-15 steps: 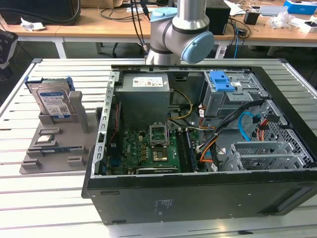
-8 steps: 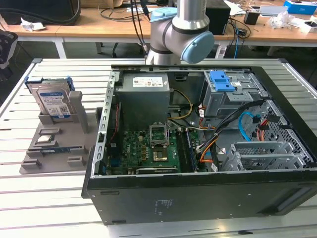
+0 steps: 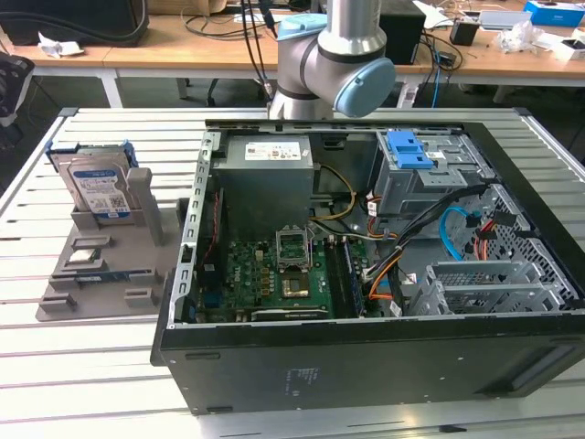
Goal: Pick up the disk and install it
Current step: 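Pick up the disk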
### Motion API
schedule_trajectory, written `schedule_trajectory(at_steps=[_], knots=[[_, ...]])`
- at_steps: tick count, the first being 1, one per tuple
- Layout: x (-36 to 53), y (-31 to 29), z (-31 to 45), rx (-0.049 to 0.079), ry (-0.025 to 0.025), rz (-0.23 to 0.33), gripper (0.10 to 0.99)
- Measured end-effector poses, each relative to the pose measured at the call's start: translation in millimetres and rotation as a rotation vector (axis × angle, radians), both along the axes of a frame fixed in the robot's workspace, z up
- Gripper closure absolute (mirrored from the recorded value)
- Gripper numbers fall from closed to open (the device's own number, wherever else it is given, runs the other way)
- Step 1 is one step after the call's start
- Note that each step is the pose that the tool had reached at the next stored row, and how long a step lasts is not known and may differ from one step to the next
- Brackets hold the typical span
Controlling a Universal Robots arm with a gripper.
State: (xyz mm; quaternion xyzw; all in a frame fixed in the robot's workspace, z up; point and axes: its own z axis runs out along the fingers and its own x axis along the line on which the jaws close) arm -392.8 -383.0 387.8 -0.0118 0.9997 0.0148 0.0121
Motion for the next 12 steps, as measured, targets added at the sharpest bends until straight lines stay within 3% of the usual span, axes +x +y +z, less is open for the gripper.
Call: schedule_trajectory(at_steps=[7, 12], knots=[[0.0, 0.0, 0.0, 0.000, 0.0000, 0.090, 0.984], [0.0, 0.0, 0.0, 0.000, 0.0000, 0.183, 0.984]])
